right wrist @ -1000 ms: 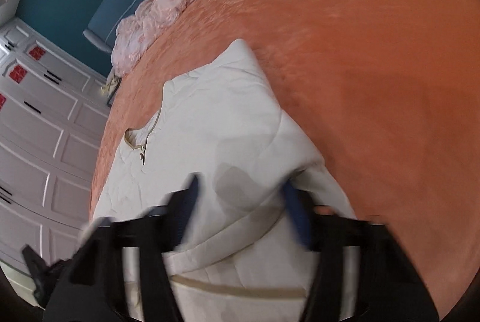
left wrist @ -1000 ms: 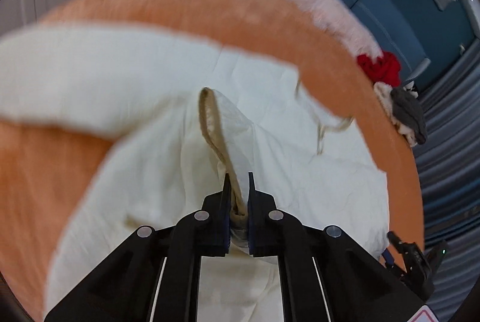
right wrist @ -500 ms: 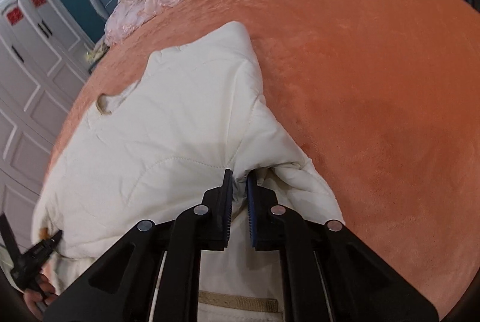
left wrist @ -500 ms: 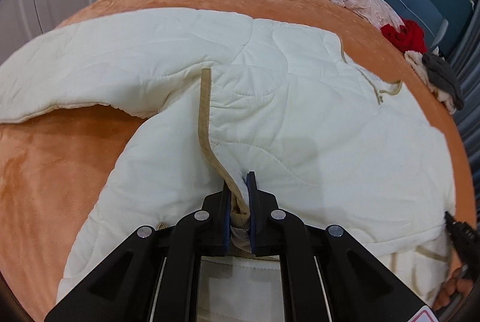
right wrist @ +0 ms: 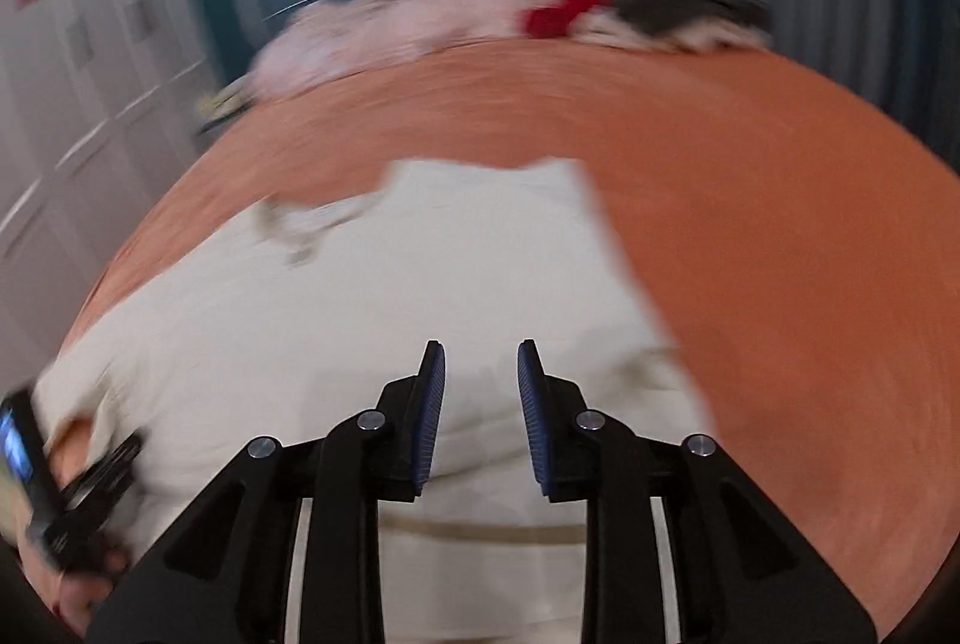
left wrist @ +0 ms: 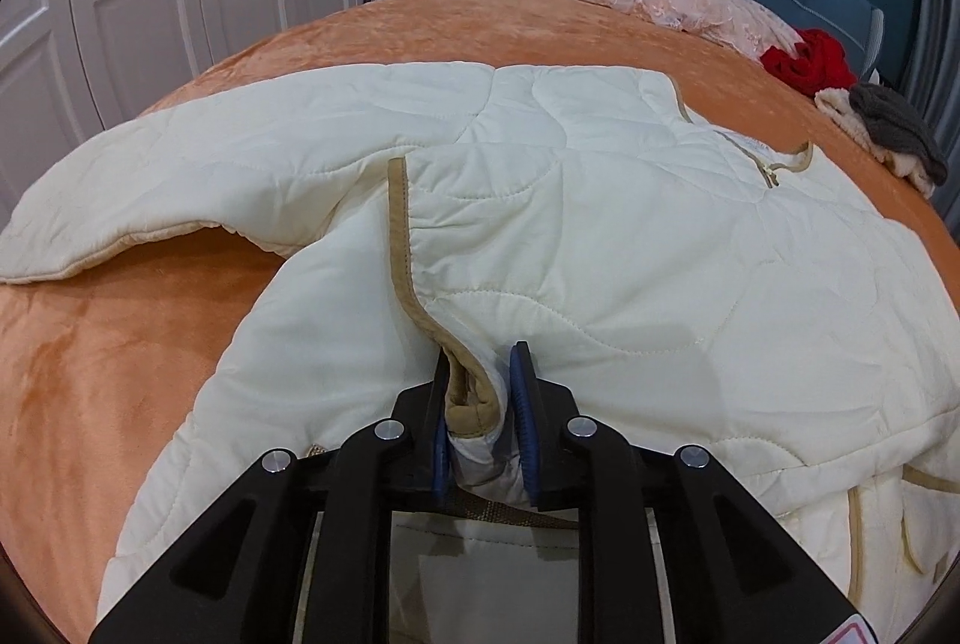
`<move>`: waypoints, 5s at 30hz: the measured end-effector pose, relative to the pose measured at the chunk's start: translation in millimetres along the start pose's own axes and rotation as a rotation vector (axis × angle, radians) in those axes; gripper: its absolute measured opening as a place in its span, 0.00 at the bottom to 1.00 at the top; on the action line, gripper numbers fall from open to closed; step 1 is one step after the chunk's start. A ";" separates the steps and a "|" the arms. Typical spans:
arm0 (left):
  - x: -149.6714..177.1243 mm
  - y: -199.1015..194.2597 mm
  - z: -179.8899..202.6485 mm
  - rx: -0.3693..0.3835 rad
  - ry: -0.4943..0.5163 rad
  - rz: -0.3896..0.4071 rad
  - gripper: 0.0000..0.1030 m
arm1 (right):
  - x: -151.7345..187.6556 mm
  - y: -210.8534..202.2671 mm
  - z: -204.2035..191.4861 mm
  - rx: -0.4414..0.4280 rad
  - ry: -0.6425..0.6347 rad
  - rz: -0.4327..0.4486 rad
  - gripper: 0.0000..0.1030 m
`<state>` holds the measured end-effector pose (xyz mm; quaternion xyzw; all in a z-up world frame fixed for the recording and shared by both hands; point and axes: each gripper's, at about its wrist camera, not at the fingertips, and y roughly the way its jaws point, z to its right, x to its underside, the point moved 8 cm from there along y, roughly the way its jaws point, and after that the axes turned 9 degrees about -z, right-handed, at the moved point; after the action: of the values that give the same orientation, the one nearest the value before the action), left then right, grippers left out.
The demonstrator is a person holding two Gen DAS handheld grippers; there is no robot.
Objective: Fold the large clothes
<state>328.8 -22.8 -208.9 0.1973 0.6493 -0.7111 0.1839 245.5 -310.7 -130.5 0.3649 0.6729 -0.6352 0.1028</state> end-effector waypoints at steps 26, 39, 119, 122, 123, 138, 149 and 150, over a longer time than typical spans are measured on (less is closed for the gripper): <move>-5.6 -9.0 -11.0 0.178 -0.098 -0.022 0.25 | 50.4 90.1 -87.8 -0.010 -0.164 -0.109 0.23; -29.3 -59.0 -313.8 0.103 -0.737 0.004 0.64 | 50.6 79.0 -101.9 0.155 -0.257 -0.061 0.27; -51.9 15.6 -52.8 0.108 -0.235 -0.144 0.07 | 20.3 72.9 40.4 -0.032 0.159 -0.159 0.03; -52.7 17.9 -47.9 0.047 -0.170 -0.127 0.11 | 20.8 76.8 36.4 -0.012 0.137 -0.162 0.04; -53.0 16.4 -46.6 0.021 -0.144 -0.117 0.13 | 20.2 76.6 35.7 -0.012 0.137 -0.161 0.05; -89.2 -52.4 12.5 0.009 0.014 0.042 0.47 | -31.0 39.7 -25.4 -0.011 -0.028 -0.054 0.23; -46.9 30.2 50.7 -0.026 0.114 0.010 0.49 | 6.3 93.7 -23.6 0.005 -0.073 -0.078 0.21; -47.5 32.3 50.0 -0.015 0.107 0.011 0.50 | 5.7 95.6 -25.3 0.008 -0.075 -0.071 0.21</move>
<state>384.0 -75.3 -207.8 0.2370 0.6625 -0.6936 0.1543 309.1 -292.2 -204.1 0.3171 0.6784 -0.6546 0.1038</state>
